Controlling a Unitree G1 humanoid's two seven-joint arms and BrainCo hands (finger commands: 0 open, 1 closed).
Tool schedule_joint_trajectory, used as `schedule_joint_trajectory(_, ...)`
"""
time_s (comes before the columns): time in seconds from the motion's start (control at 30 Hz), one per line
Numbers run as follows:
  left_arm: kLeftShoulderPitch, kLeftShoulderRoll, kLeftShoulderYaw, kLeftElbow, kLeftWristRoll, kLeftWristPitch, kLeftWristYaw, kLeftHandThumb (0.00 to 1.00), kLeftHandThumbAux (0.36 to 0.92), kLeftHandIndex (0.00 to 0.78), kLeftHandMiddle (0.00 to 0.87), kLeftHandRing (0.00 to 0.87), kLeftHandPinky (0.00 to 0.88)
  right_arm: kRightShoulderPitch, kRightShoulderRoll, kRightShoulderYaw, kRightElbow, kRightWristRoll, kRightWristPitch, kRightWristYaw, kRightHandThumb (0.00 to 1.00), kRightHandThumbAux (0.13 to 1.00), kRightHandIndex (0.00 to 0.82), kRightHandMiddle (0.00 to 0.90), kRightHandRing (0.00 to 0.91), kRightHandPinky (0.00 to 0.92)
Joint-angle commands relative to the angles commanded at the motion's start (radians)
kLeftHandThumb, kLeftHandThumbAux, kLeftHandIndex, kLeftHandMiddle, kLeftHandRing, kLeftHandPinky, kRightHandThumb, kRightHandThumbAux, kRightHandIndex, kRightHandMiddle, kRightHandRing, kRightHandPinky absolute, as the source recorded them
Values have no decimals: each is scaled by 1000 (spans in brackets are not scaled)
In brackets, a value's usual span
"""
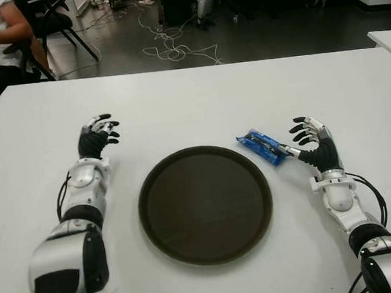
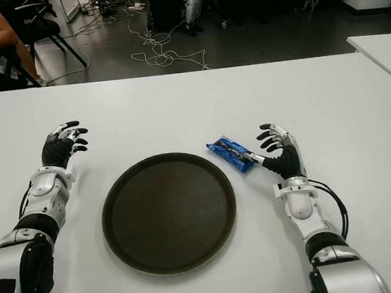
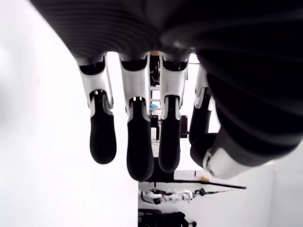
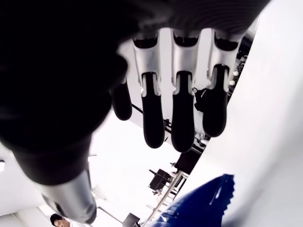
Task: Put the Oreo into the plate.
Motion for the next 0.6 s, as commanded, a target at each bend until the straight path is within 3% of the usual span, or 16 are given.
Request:
schedule_joint_trajectory(0.23,64,-32,0,-133,-38,-65,-51,921,679,313,434,547,537,0,6,7,1,3,8,-5,96,792,310,462,492,521)
schedule_joint_trajectory(0.47,170,-44,-10,-239,-41,-94,-75,921,680,307,438,552,539,7,13,10,-1,5,4,-3,119,788,307,454,486,514)
schedule_joint_trajectory(0.6,202,-49,-19,-255,-28,-98,-63,921,679,307,444,549,532,9,13,11,-3,5,-2,-2,119,795,302,456,484,521)
